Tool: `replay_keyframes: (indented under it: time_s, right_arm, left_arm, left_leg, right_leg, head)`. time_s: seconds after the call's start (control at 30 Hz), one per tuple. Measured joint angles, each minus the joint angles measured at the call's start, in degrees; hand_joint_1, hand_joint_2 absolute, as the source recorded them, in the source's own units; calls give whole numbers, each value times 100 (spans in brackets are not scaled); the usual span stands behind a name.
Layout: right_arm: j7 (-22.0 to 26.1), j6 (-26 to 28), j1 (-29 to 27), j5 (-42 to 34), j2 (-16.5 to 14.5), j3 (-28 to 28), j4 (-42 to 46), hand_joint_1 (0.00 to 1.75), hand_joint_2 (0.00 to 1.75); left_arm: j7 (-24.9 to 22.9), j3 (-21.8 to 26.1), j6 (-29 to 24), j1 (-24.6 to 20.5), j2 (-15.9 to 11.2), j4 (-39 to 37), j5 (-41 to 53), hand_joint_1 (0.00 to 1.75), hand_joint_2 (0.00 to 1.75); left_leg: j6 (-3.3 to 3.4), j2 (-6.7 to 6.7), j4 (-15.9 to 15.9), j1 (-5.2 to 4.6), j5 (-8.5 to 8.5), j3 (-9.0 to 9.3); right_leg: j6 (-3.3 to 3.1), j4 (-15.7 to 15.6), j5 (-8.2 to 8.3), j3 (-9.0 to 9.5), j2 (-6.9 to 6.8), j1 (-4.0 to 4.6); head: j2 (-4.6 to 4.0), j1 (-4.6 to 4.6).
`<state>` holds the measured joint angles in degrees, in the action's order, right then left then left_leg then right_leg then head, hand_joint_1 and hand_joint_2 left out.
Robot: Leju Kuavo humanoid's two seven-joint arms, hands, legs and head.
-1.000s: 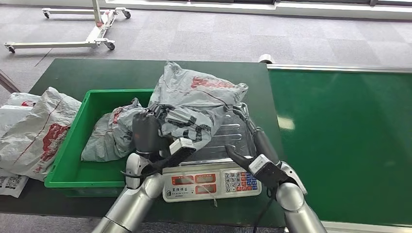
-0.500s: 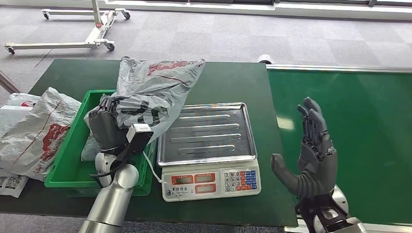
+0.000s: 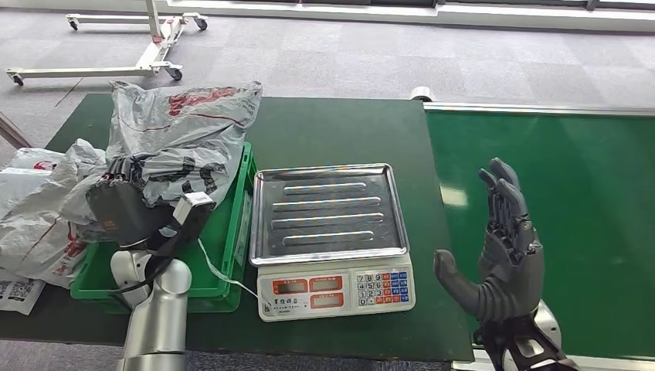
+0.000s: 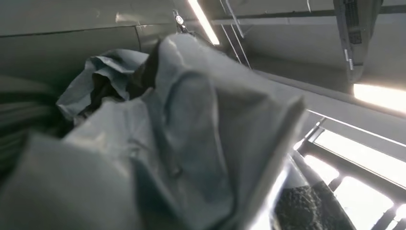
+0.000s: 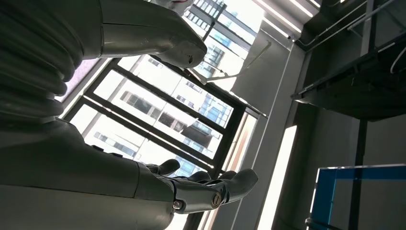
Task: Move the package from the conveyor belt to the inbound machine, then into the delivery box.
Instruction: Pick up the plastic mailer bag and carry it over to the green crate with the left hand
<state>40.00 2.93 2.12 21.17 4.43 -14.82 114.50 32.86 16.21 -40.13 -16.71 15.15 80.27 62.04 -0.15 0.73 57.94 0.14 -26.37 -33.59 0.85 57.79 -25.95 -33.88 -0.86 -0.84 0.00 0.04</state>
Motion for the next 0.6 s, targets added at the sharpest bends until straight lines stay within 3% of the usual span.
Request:
replay_keyframes:
  time_s: [0.13, 0.23, 0.33, 0.47, 0.6]
  right_arm:
    - [-1, -4, -20, 0, 1, 0, 3, 0, 175]
    - [0, -30, -40, 16, 1, 0, 3, 0, 175]
    - [0, -65, -62, 28, 1, 2, 4, 0, 175]
    - [-1, -105, -86, 43, 1, 7, 5, 0, 175]
    - [-2, -138, -90, 56, -1, 21, 15, 0, 175]
  left_arm:
    - [-71, 494, -1, -52, 148, 201, 1059, 175, 175]
    - [-574, 771, -1, -92, 178, 347, 1940, 175, 175]
    - [-1040, 824, -2, -92, 159, 375, 2093, 175, 175]
    - [-1324, 832, -2, -67, 86, 340, 2010, 175, 175]
    - [-1732, 804, 3, -57, 17, 185, 2243, 10, 175]
  left_leg:
    - [0, 1, 0, 0, 0, 1]
    - [0, 1, 0, 0, 0, 1]
    - [0, -1, 0, 0, 0, 1]
    - [0, 0, 0, 0, 0, 1]
    - [0, 0, 0, -1, 0, 1]
  right_leg:
    - [0, 0, 0, 0, 1, 0]
    - [0, 0, 0, -1, 1, 0]
    - [0, 0, 0, 1, 0, 0]
    - [0, 0, 0, 1, 0, 0]
    - [0, 0, 0, 0, 0, -1]
  head:
    - [0, 0]
    - [0, -1]
    - [0, -1]
    - [0, -1]
    - [0, -1]
